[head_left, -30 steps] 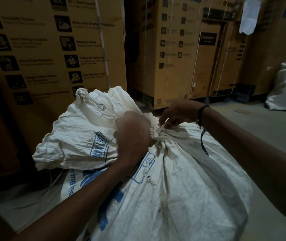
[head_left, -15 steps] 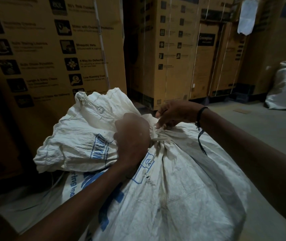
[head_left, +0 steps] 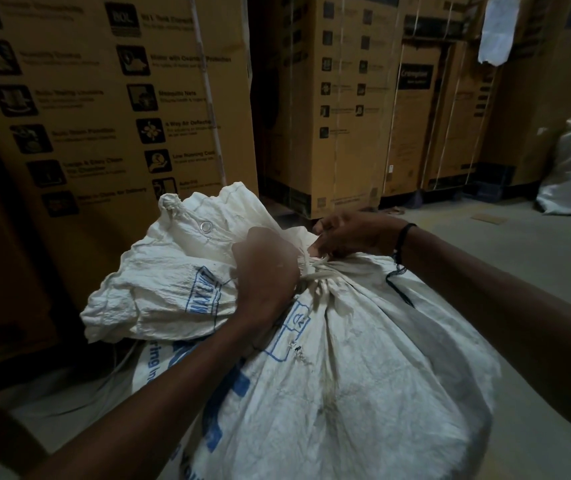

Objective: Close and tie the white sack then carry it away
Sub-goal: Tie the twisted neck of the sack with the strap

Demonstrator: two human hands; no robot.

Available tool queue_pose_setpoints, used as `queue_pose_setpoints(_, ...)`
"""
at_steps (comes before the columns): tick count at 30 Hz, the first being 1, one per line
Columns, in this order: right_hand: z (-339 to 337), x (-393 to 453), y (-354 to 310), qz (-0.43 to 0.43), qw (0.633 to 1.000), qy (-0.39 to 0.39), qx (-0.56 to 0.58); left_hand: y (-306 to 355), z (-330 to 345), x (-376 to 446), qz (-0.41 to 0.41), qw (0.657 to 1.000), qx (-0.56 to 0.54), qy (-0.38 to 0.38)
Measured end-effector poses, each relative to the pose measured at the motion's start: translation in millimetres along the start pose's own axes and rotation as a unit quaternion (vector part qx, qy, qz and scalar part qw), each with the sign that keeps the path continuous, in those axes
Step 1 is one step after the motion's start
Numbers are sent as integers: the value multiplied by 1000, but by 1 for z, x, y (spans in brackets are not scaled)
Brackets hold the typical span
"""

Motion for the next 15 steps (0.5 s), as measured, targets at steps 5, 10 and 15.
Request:
queue_pose_setpoints(5,-13,4,18,4,991,87,97,3,1,2,-7,1000,12,-14)
queue_pose_setpoints(10,-11,9,22,19,989,77,125,7,-1,-4,18,999,30,-4)
queue_pose_setpoints(15,-11,13,25,23,989,73,125,8,-5,-6,34,999,37,17)
Point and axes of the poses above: each hand's wrist, its own x-axis towards the middle knuckle, its own z-axis out of the palm, y = z × x, the point moved 10 cm from there along x, towards the middle knuckle, and after that the axes turned 15 degrees about x, right-handed, at the moved point
